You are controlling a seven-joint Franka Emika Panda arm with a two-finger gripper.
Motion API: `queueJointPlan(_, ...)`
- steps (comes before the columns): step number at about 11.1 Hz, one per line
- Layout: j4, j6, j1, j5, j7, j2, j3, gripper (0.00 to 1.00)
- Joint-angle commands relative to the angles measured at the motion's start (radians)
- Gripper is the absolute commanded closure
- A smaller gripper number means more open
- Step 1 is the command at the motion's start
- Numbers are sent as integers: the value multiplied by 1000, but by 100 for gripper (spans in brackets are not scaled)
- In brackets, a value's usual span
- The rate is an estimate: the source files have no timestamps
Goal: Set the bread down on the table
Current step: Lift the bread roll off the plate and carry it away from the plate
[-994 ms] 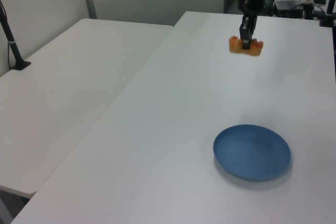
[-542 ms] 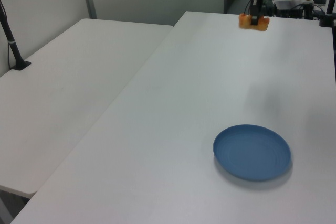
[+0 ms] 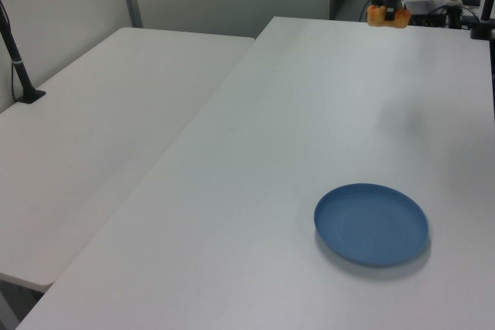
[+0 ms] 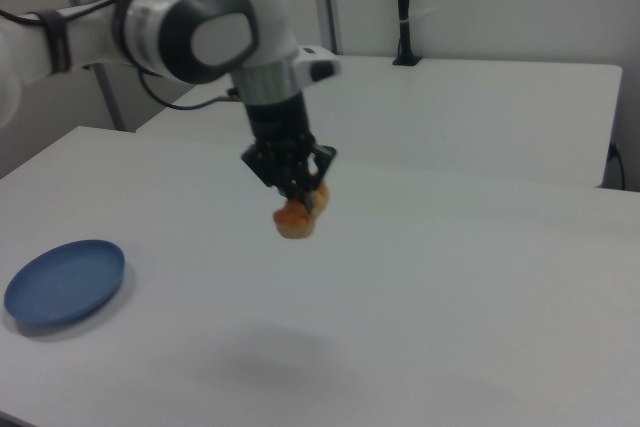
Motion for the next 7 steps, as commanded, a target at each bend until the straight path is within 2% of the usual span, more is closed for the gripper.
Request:
queueJointPlan(1,90,45,-103,106,-146,115,-9,83)
queueJointPlan(4,105,151,-136,126,-159,186,-5,83)
queueJointPlan(7,203,194,-162,127,-151,305,1,83)
